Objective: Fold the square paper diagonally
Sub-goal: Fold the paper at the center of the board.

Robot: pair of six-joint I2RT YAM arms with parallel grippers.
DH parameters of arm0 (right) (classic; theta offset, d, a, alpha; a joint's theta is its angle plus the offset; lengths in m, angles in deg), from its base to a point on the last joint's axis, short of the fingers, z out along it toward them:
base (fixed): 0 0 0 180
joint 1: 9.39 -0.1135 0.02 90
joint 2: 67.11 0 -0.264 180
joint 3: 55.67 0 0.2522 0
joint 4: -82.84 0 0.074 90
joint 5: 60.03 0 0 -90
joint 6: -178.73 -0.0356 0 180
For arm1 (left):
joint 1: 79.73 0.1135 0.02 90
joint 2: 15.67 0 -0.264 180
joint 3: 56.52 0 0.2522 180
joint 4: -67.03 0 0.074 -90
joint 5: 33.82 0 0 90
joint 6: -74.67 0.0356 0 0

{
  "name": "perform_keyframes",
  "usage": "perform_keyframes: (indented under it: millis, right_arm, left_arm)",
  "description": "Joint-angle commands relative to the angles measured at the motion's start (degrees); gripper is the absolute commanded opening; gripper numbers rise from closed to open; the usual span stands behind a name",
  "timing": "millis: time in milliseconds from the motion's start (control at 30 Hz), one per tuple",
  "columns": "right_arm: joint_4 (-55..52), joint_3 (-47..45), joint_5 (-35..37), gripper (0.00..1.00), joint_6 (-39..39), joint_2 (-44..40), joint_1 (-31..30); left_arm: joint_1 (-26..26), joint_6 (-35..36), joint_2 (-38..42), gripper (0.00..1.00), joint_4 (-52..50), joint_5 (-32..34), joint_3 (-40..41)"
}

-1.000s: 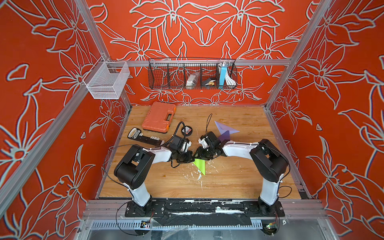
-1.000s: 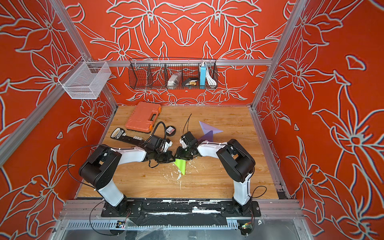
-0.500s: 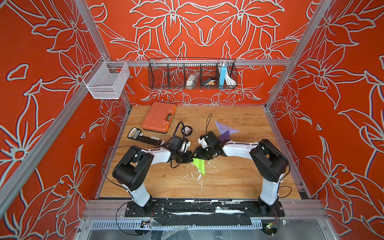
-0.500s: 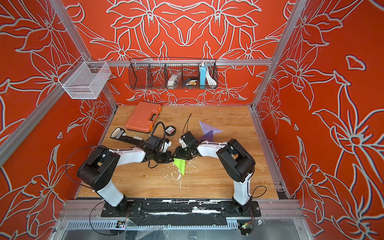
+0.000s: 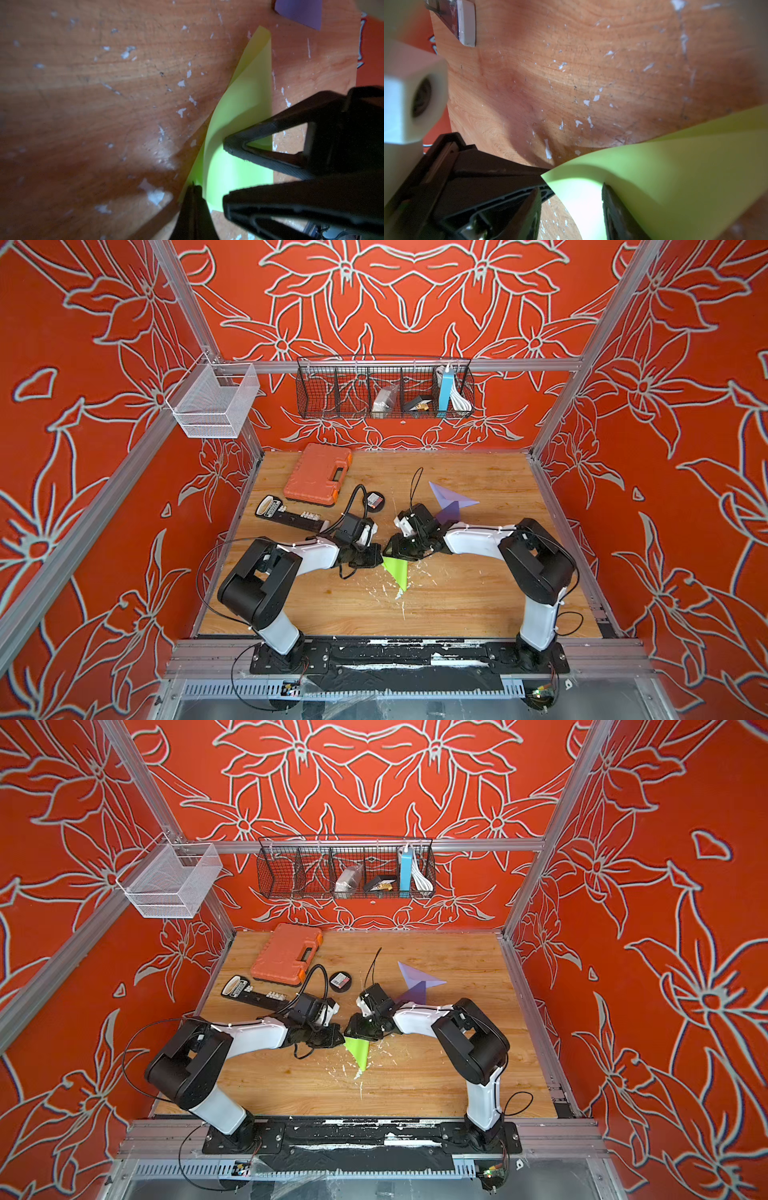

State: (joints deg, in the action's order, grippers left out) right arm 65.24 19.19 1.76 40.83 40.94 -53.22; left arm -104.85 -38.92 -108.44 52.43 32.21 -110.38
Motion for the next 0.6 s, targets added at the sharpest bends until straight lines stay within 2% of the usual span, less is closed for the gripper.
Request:
perform_keyframes:
  millis: [0,133,233,333,567]
  right_arm:
    - [-5.57,-1.07,3.33,0.5,0.51,2.19,-0.46]
    - [-5.68,-0.87,3.24,0.5,0.56,2.38,-0.47]
    - [-5.81,-0.85,3.31,0.5,0.6,2.47,-0.64]
    - [-5.9,-0.9,3.27,0.5,0.51,2.38,-0.65]
    - [-6.28,-1.24,3.68,0.49,0.54,1.88,-0.79]
  left_arm:
    - [0.17,0.31,1.54,0.0,-4.59,5.6,1.75]
    - [0.24,-0.04,3.28,0.01,-6.89,10.5,2.08]
    - [0.34,0.2,4.1,0.0,-7.17,10.96,2.25]
    - [0.3,0.21,5.42,0.02,-5.62,9.62,3.01]
    - [0.34,-0.64,6.59,0.07,1.85,0.91,5.02]
